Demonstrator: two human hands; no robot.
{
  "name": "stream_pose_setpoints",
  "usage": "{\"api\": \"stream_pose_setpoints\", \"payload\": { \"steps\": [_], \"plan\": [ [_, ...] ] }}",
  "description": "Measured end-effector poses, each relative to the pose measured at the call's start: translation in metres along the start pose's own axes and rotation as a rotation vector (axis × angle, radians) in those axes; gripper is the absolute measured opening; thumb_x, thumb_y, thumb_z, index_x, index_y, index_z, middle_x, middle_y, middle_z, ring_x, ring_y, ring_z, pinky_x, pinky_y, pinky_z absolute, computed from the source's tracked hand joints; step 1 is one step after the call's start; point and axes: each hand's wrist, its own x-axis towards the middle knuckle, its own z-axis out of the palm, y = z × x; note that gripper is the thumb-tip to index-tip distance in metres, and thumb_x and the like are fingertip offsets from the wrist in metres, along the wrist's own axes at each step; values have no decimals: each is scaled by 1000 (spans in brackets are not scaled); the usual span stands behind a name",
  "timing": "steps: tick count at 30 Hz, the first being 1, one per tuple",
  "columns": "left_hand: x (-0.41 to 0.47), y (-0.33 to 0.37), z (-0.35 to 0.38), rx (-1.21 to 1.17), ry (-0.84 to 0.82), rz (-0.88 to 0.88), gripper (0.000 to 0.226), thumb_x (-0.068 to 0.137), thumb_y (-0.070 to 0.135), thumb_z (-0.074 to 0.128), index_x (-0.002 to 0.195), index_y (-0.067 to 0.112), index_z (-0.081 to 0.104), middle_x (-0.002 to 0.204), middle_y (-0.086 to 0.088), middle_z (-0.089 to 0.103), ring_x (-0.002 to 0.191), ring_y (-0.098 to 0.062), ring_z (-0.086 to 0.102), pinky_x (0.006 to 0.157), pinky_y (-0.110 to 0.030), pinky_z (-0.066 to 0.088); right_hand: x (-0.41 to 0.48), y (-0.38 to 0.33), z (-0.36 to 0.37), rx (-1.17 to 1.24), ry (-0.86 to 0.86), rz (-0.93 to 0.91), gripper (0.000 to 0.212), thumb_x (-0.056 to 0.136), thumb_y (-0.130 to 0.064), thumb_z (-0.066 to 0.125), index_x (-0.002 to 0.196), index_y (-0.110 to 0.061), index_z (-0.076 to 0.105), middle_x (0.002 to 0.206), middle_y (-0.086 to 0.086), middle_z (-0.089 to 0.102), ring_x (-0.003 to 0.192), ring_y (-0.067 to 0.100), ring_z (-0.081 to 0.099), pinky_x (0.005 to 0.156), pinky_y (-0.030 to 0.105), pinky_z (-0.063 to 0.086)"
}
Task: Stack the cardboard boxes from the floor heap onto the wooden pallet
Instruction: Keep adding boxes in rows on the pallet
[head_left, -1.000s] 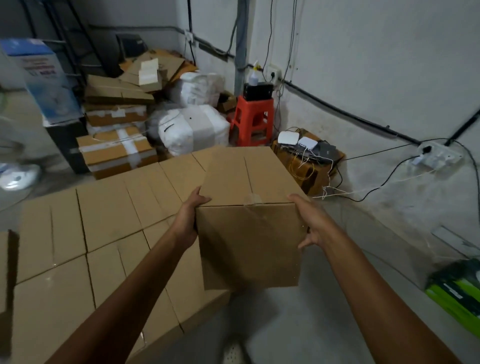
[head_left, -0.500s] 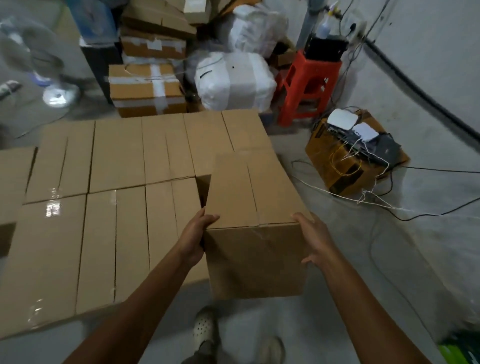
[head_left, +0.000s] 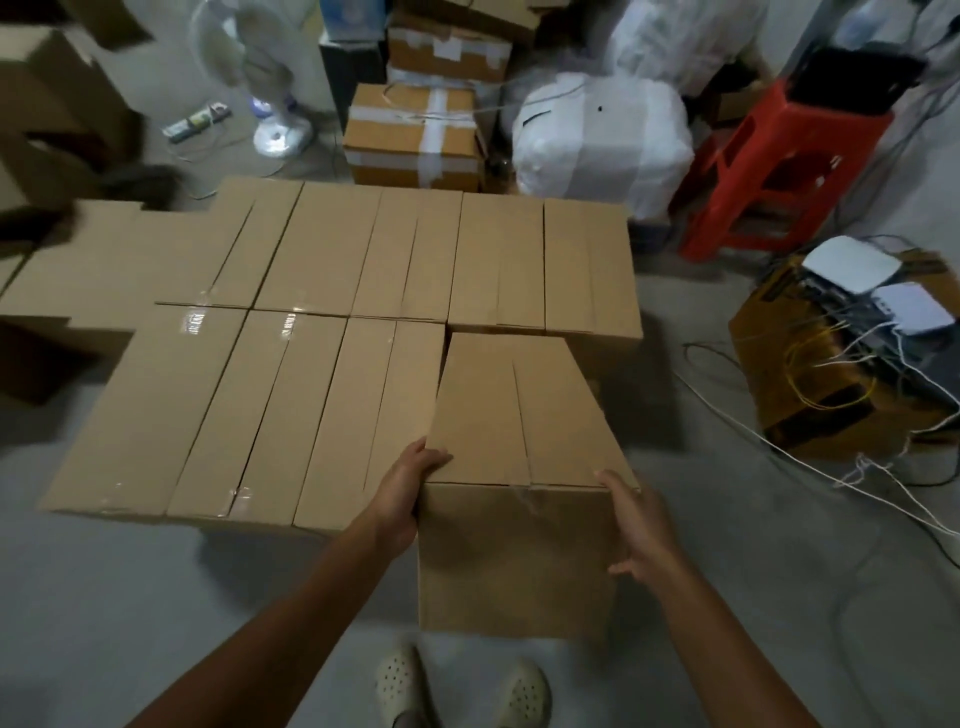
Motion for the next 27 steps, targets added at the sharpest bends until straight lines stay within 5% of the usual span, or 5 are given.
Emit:
{"api": "stream_pose_setpoints", "payload": {
  "steps": [5,8,18,22,27],
  "plan": [
    [46,-41,-17,-13,33,13,45,92,13,57,136,22,57,126,-11,68,117,-33,61,103,-51,48,62,45,18,16,14,-89,49,91,-45,64,138,-36,50,134,-2,57,119,29,54,80,52,51],
    [72,-69,-33,-29,42,1,46,93,0,50,135,18,58,121,-10,71,110,-28,66,104,-48,47,96,79,36,38,5,-169,39,92,-38,65,130,-39,56,131,-1,63,114,24,59,94,53,50],
    [136,-158,-79,36,39,-65,57,93,-9,43,138,25,54,114,3,73,93,-12,68,72,-22,54,185,183,59,97,-133,-48,62,97,-27,61,152,-40,34,145,-5,52,130,25,50,105,68,38],
    [143,-200,-96,-93,79,-183,44,102,18,46,146,14,49,145,-12,55,125,-24,55,101,-37,50,213,213,66,47,-130,2,69,98,-8,56,154,-38,30,145,0,53,127,26,53,107,59,44],
    [143,-225,-98,-232,204,-295,58,104,48,34,139,7,53,139,-17,56,129,-32,50,113,-47,36,234,239,69,-65,-138,64,76,94,3,53,156,-31,27,146,4,51,132,27,48,112,57,38]
  ]
}}
